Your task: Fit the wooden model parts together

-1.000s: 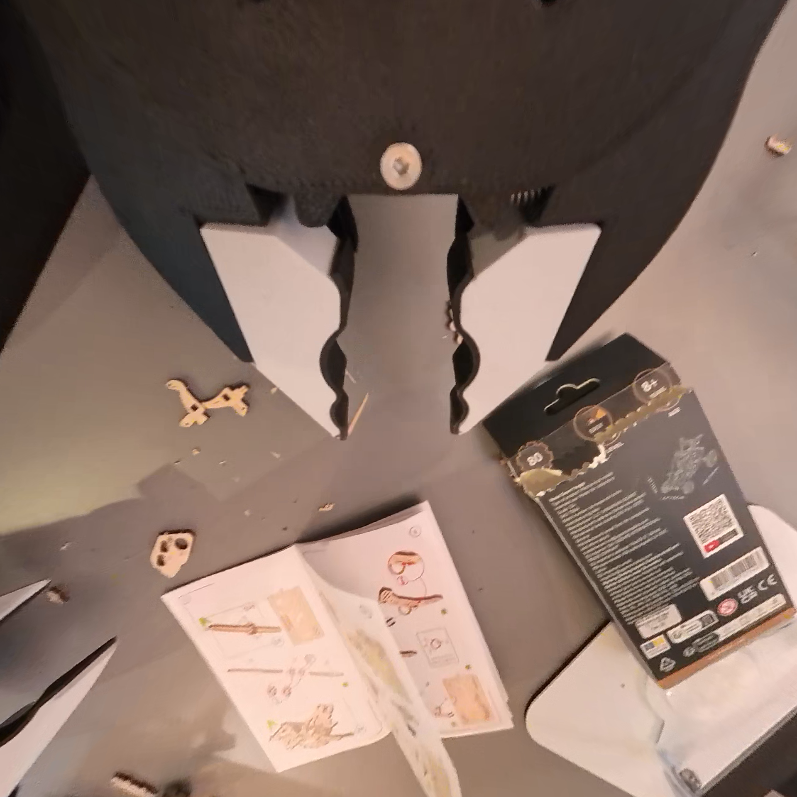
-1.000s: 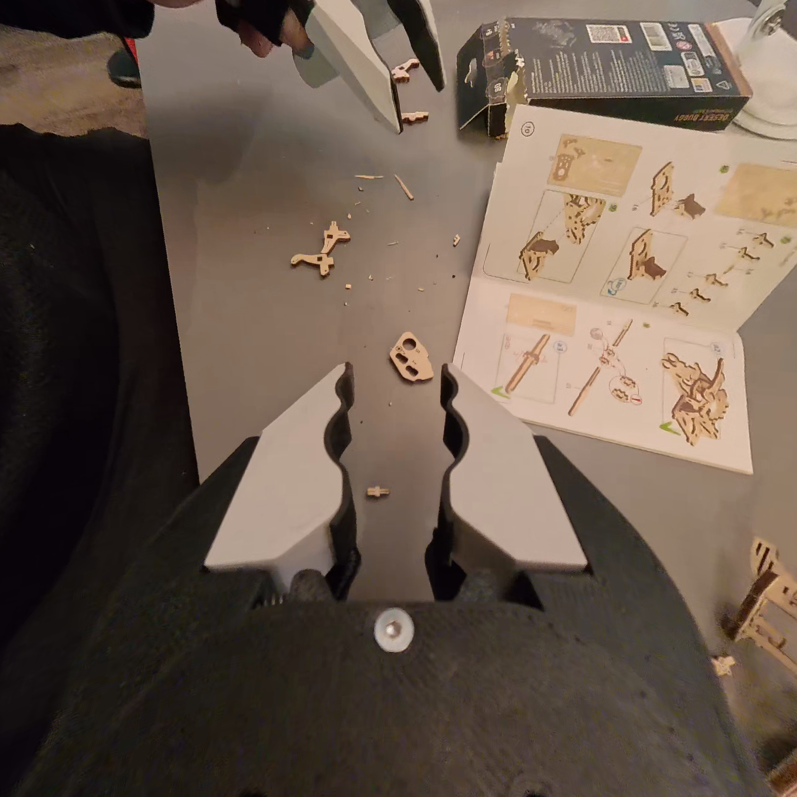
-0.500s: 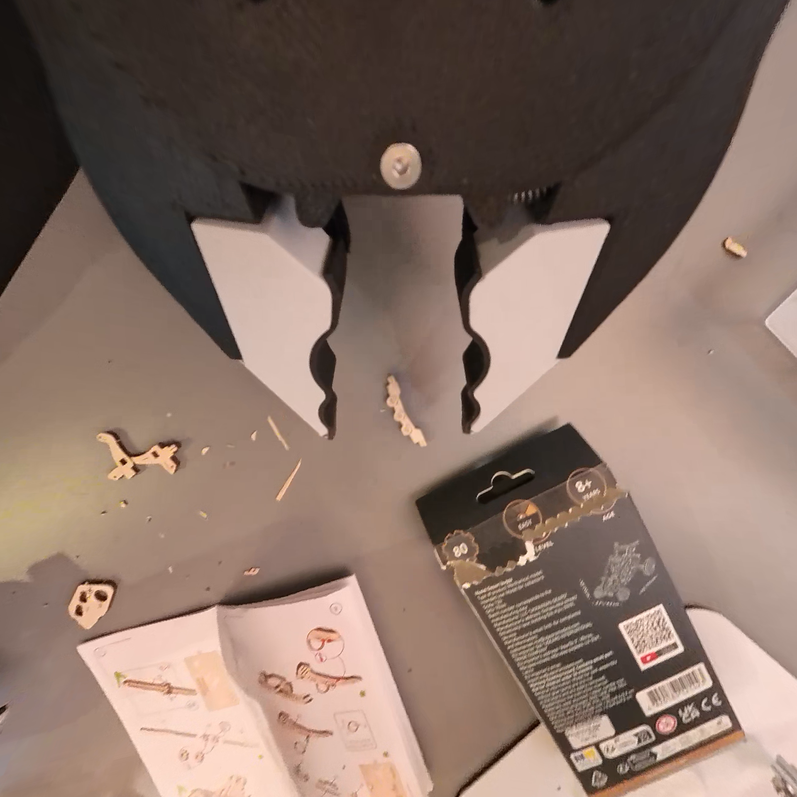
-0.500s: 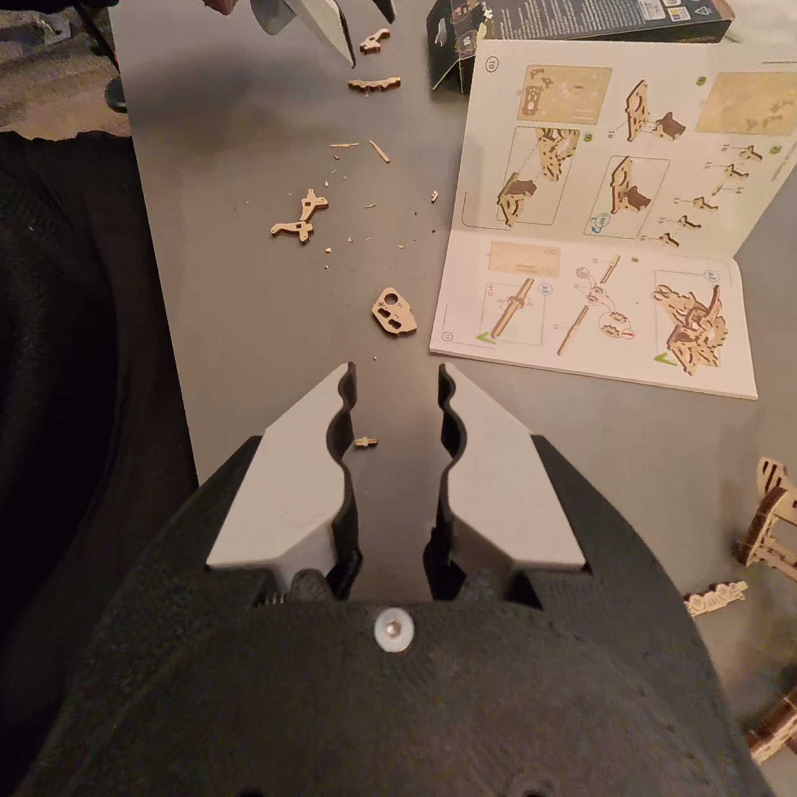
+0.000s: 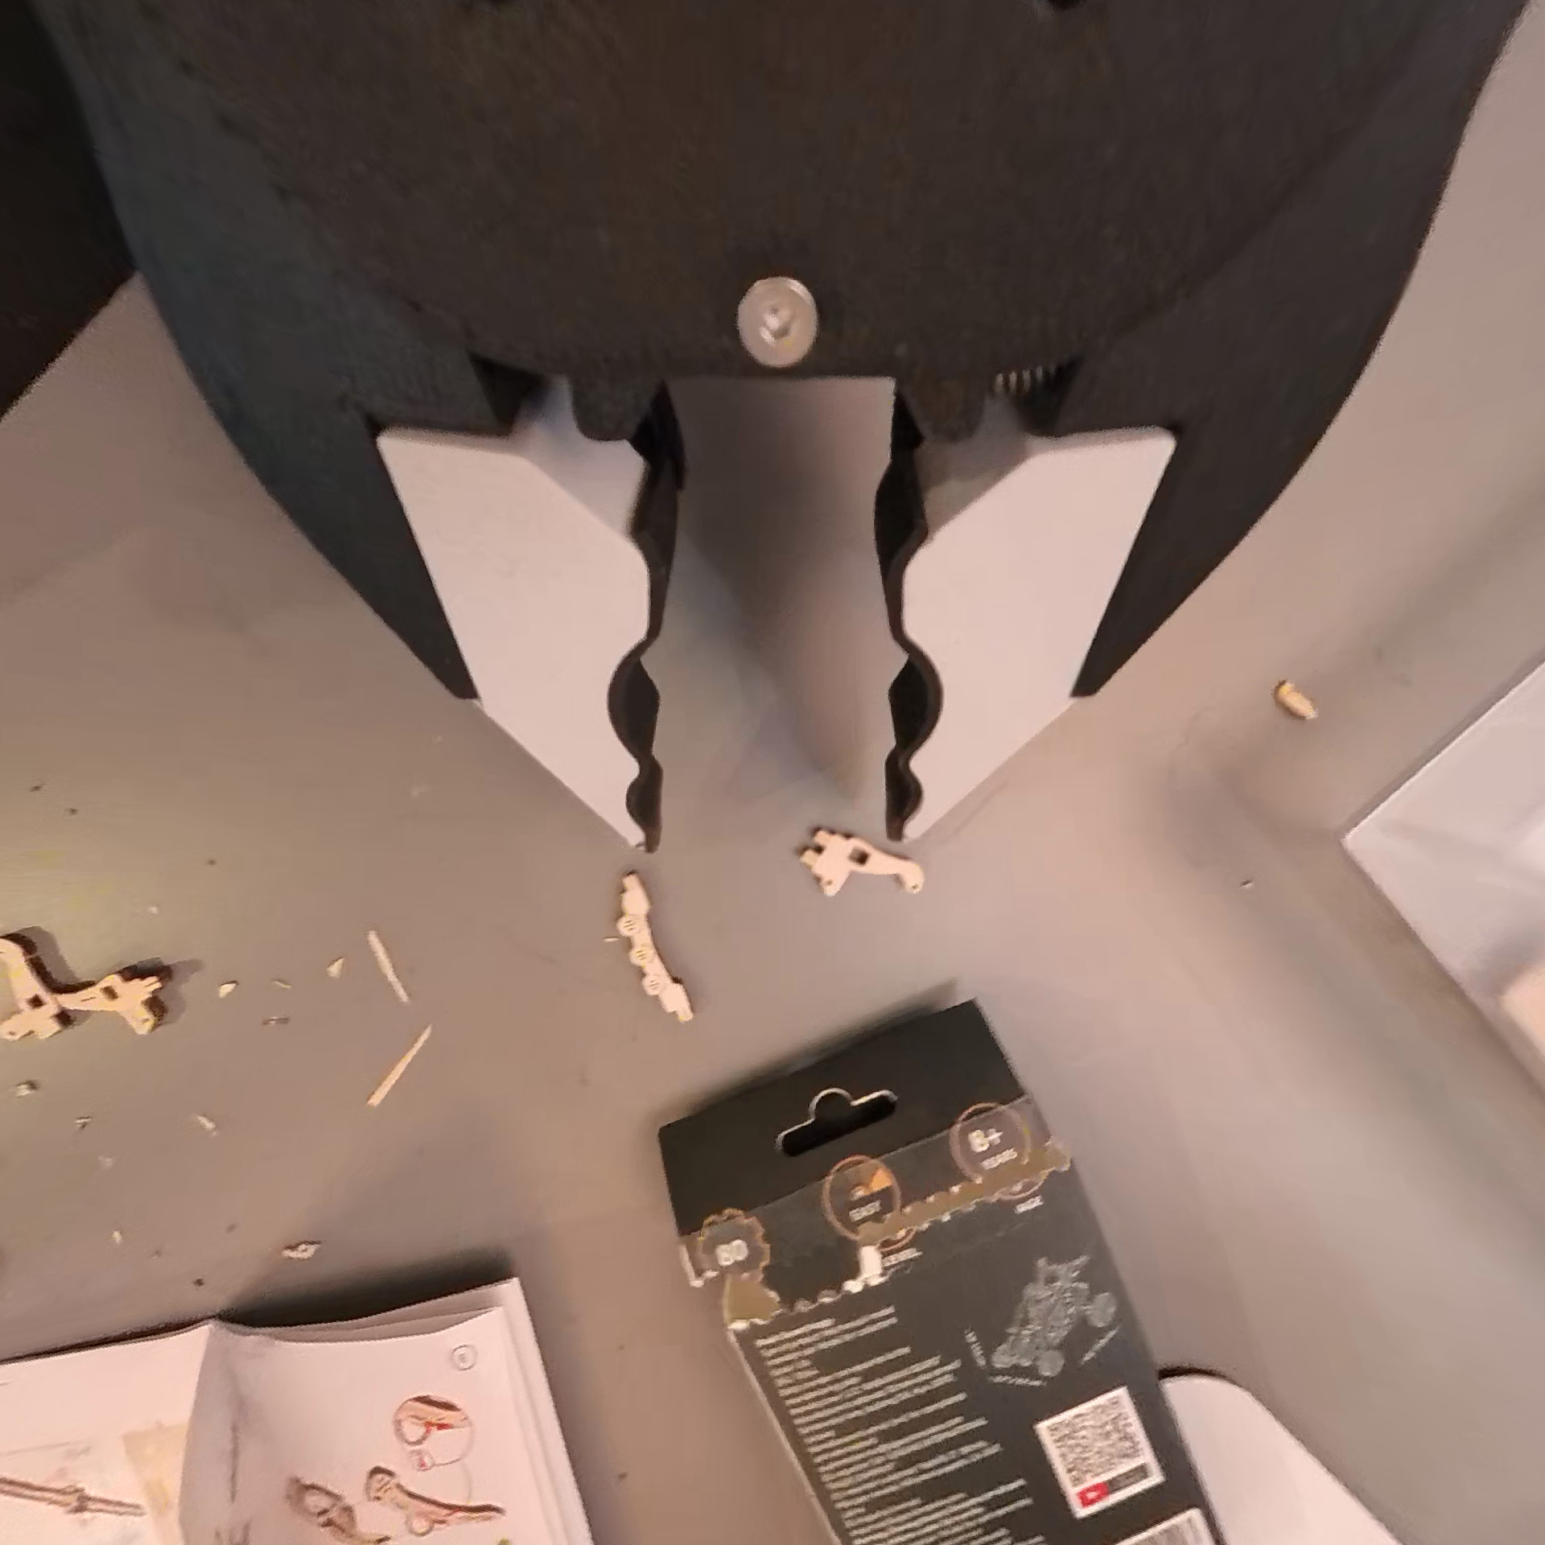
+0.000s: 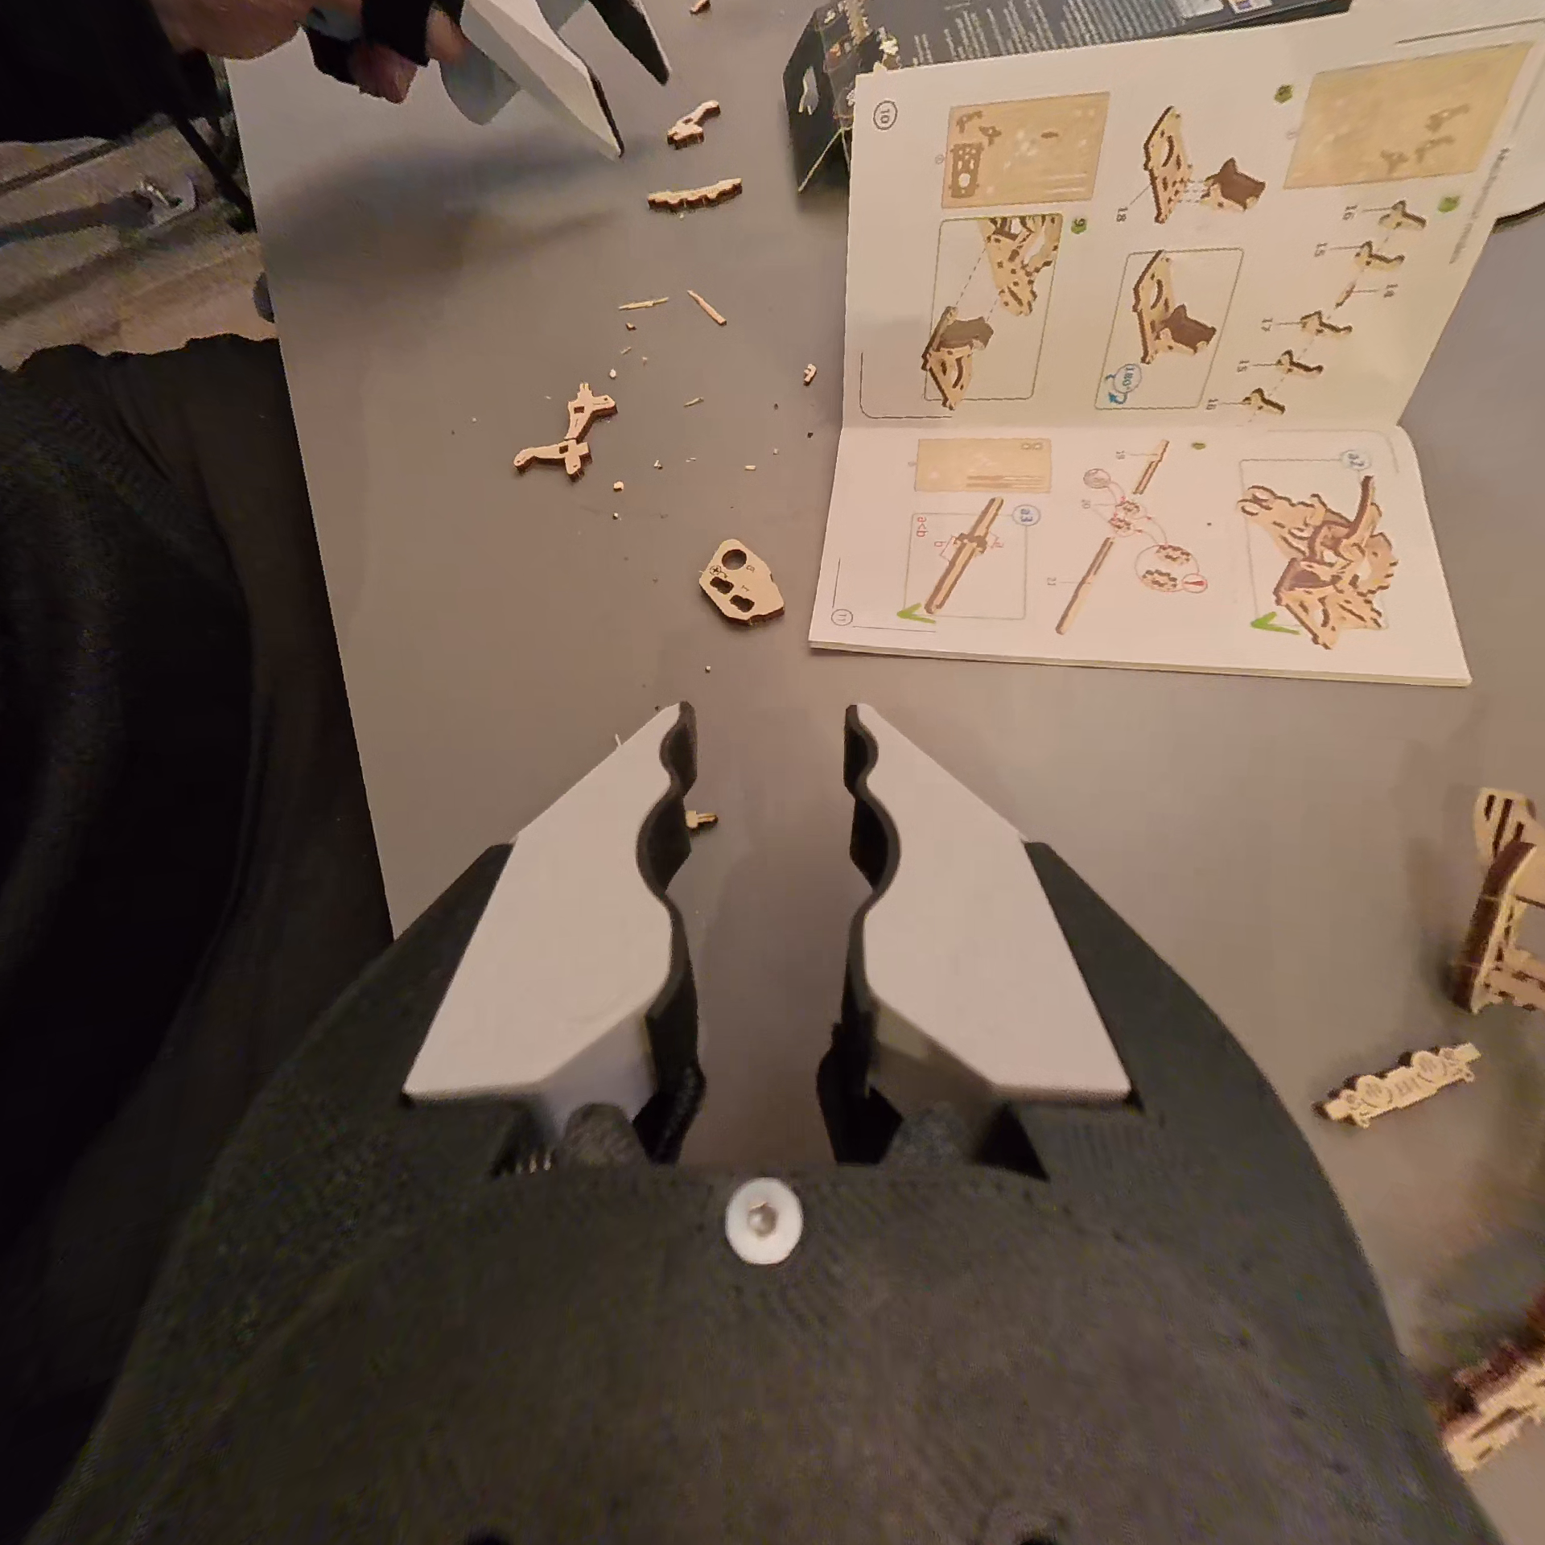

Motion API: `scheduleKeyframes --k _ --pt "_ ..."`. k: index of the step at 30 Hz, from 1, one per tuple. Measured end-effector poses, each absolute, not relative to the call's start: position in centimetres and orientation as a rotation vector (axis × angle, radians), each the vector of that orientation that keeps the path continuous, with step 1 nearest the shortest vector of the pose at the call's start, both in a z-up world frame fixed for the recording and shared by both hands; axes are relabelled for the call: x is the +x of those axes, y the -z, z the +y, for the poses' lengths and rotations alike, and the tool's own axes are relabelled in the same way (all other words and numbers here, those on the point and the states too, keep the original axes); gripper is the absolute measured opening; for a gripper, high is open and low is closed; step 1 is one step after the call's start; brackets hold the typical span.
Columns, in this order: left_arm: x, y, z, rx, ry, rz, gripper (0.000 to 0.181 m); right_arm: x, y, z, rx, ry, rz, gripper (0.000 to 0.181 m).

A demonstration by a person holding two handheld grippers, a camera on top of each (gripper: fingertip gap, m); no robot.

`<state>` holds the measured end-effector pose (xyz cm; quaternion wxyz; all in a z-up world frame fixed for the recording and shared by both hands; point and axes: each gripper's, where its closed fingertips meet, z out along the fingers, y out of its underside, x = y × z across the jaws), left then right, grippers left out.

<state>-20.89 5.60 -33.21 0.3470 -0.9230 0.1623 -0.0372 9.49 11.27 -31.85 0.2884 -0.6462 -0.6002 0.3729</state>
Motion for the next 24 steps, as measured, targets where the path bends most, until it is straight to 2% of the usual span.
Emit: scheduleKeyframes --k 7,13,21,24 --pt "-23.8 32.3 5.2 -2.393 0.033 0.363 0.049 9.6 31.9 11.4 -1.740 -1.004 -1.592 0.032" --pt "-21.9 33.8 5.5 -2.434 0.016 0.483 0.041 9.7 31.7 11.6 -1.747 -1.030 -1.570 0.031" --pt "-22.4 34.8 7.4 -2.516 0.058 0.258 0.039 9.7 32.1 11.5 -1.753 -1.000 -1.593 0.031" --pt "-21.9 34.8 8.0 -2.528 0.048 0.254 0.030 9.7 32.0 11.5 -1.749 -0.995 -1.593 0.031"
